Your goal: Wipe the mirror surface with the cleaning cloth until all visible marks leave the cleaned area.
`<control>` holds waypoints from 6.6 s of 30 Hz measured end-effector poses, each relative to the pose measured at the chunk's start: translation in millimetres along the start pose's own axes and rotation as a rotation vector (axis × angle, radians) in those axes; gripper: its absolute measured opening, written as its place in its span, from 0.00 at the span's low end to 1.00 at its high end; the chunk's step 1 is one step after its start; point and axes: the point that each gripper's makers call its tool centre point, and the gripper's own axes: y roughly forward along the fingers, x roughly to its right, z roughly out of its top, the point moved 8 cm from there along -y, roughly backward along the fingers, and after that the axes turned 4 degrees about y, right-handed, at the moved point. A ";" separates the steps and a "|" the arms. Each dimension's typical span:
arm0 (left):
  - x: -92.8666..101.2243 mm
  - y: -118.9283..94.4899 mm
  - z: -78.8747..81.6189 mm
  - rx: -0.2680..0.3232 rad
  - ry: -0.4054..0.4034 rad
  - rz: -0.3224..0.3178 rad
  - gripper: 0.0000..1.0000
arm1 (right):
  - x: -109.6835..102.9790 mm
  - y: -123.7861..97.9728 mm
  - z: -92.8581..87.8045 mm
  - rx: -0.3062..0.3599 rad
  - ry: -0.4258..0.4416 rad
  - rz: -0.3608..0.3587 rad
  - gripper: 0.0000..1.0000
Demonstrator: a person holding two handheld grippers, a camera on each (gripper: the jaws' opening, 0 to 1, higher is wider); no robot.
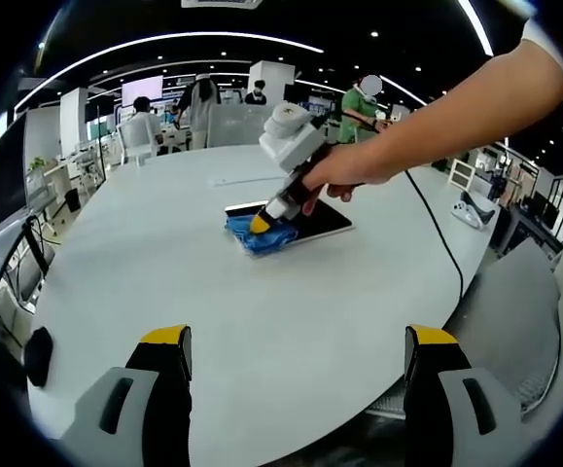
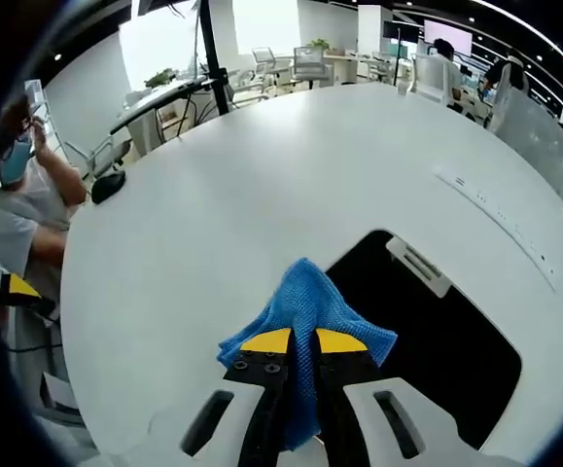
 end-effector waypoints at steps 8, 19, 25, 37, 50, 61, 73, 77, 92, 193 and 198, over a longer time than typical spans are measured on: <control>1.2 0.6 0.8 0.000 0.003 -0.002 0.91 | -3.7 -3.3 -2.7 0.005 0.000 0.005 0.03; 3.2 2.5 2.9 -0.001 0.006 -0.008 0.91 | -14.8 -10.5 -10.9 0.014 0.008 0.014 0.03; 3.2 2.6 3.7 -0.005 0.009 -0.011 0.91 | -17.3 -11.9 -11.8 0.014 -0.004 0.014 0.03; 2.3 2.5 5.7 -0.009 0.017 -0.016 0.91 | -11.4 -12.5 -16.5 0.011 -0.001 0.021 0.03; 3.6 2.7 4.5 -0.012 0.015 -0.019 0.91 | -3.2 -19.8 -24.9 0.021 0.006 0.013 0.03; 3.8 5.1 7.1 -0.009 0.020 -0.024 0.91 | 5.1 -29.3 -33.7 0.027 0.012 0.002 0.03; 5.1 7.3 7.7 -0.011 0.026 -0.030 0.91 | 16.3 -34.4 -42.2 0.031 0.025 -0.014 0.03; 5.5 7.2 8.4 -0.009 0.026 -0.030 0.91 | 18.4 -35.8 -44.3 0.031 0.025 -0.019 0.03; 8.1 9.0 10.3 -0.010 0.033 -0.039 0.91 | 27.1 -43.9 -56.9 0.037 0.030 -0.044 0.03; 11.3 15.3 14.6 -0.018 0.061 -0.062 0.90 | 75.1 -103.9 -110.8 0.002 0.059 -0.144 0.03; 11.8 16.4 15.4 -0.016 0.061 -0.065 0.90 | 74.9 -106.7 -112.5 0.000 0.059 -0.148 0.03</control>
